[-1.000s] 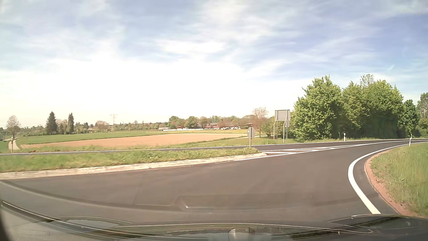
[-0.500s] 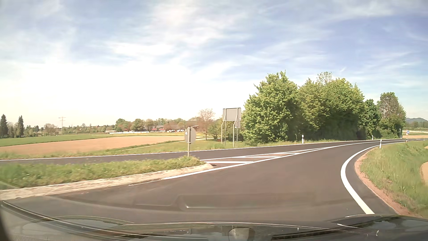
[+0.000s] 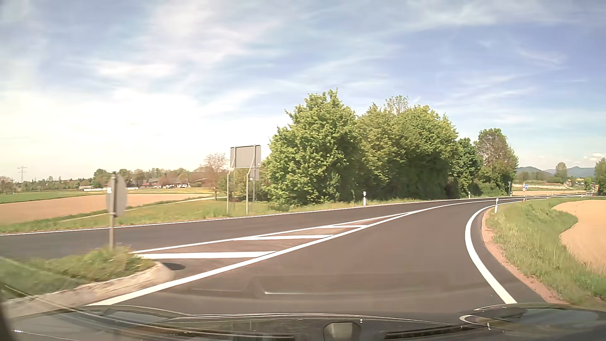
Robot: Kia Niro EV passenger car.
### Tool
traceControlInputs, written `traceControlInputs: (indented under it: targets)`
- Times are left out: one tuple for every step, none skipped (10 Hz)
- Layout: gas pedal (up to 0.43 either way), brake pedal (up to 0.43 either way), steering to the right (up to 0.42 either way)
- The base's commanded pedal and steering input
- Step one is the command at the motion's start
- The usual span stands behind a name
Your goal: Follow the waypoints while adhering to traffic rules and regulations
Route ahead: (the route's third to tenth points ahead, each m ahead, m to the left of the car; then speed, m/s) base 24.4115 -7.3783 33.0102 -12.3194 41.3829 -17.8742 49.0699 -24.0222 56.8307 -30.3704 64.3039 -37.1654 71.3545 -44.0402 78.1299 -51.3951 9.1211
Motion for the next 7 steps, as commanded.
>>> traceControlInputs:
  targets:
    - [0.067,0.0,0.185]
    - [0.079,0.0,0.181]
    - [0.087,0.0,0.177]
    - [0.087,0.0,0.171]
    - [0.11,0.0,0.161]
    - [0.118,0.0,0.151]
    - [0.118,0.0,0.127]
